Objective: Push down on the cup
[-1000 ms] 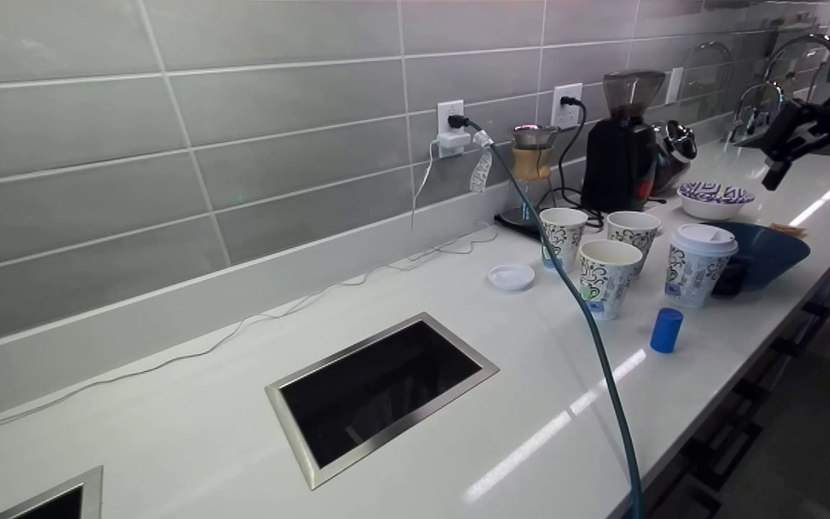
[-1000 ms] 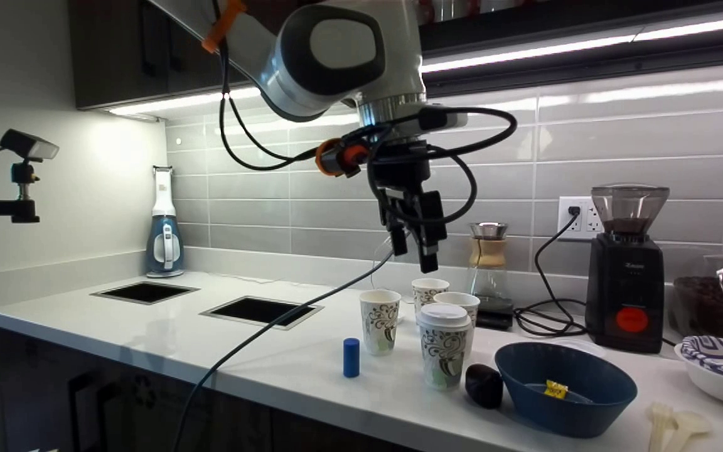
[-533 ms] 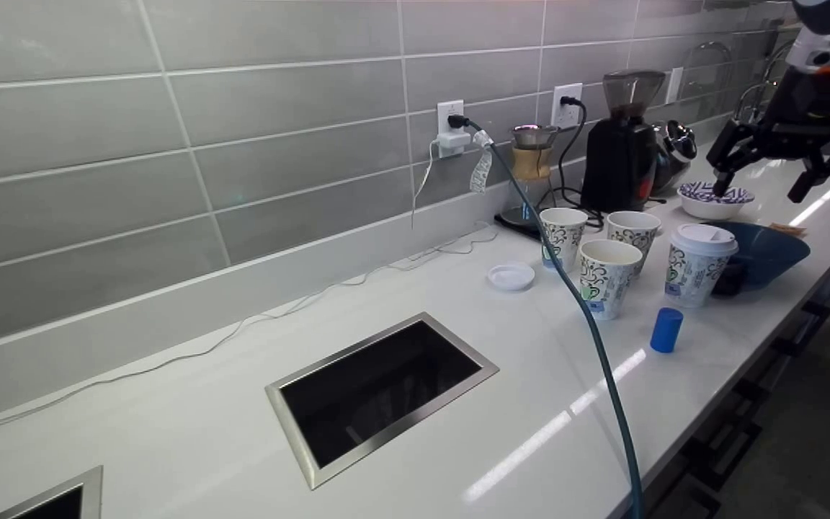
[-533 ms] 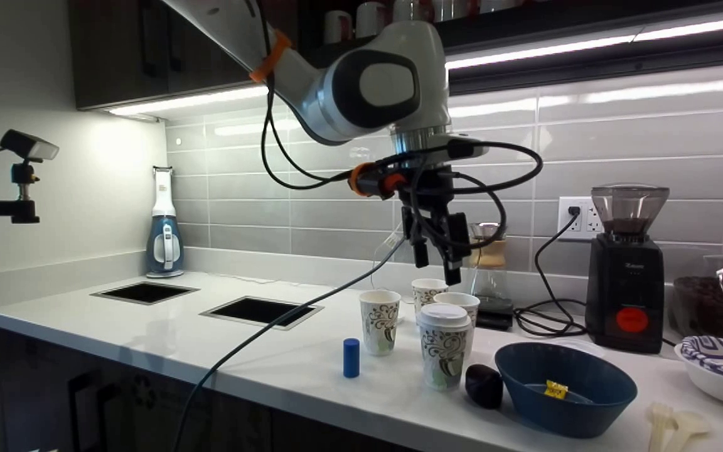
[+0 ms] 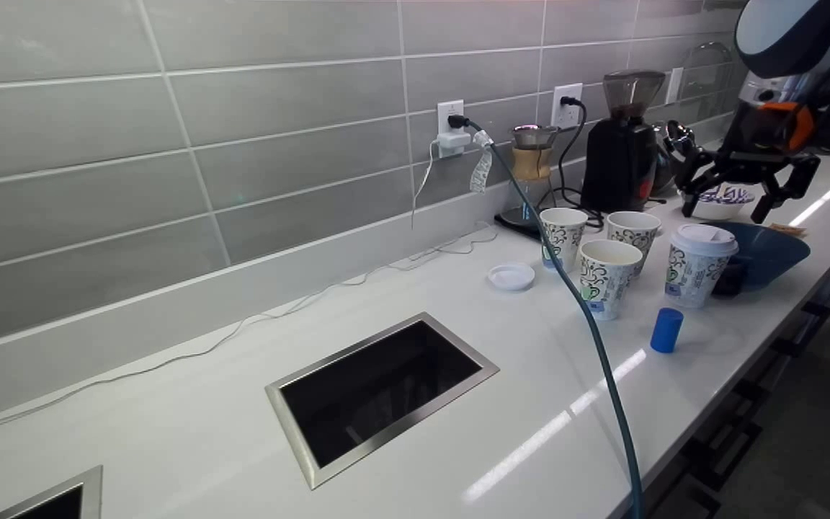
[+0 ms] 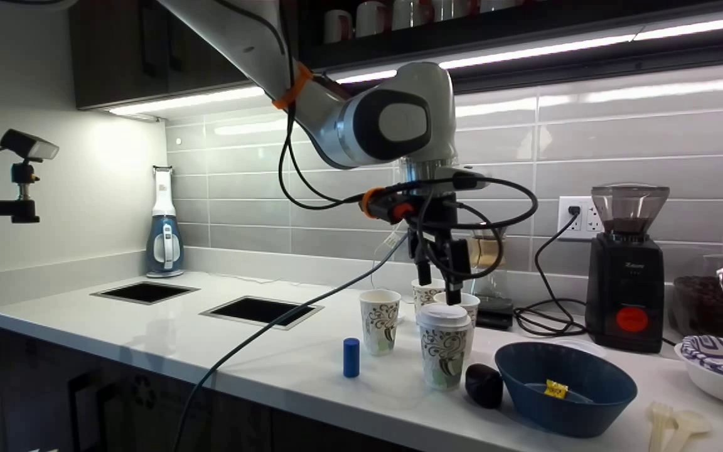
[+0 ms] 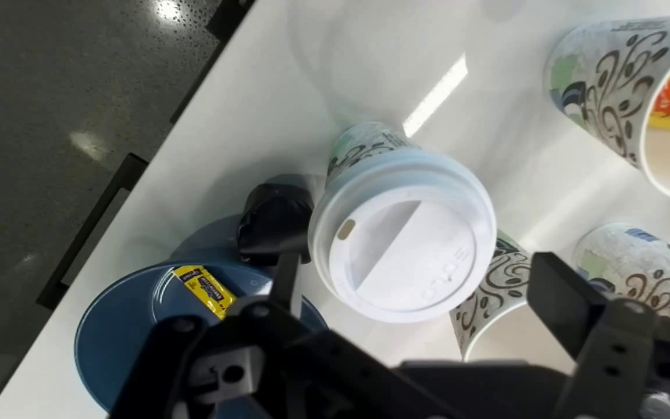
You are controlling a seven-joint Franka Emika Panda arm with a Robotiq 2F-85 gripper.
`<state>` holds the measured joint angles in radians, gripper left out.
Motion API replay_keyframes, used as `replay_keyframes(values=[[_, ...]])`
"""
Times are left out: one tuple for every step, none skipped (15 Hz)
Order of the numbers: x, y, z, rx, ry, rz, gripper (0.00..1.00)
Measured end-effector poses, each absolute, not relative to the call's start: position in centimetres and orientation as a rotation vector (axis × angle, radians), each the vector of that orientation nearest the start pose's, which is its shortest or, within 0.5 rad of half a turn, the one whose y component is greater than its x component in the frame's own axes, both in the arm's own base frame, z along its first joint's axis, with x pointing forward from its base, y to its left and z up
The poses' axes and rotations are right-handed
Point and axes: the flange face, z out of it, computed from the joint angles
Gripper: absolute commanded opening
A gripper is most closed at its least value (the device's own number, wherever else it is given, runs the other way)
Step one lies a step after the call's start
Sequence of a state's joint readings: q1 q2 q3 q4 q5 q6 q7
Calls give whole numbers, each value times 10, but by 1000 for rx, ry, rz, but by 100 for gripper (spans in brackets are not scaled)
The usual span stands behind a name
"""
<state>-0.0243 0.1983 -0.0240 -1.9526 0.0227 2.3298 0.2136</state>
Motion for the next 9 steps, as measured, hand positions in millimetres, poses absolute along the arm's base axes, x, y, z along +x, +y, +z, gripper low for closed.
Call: replay_keyframes(values=[[615, -29, 396, -3072, 426, -277, 100], [615, -29, 396, -3072, 426, -279, 100], [615, -29, 397, -3071, 426, -281, 100], [616, -29, 397, -3071, 426, -282, 100], [616, -29, 397, -3071, 427, -282, 100], [615, -29, 397, -3072, 426, -279, 100], [616, -29, 396, -3072, 425, -276, 100], [616, -28, 394, -3075, 422, -273, 100], [616, -27, 392, -3077, 419, -269, 100]])
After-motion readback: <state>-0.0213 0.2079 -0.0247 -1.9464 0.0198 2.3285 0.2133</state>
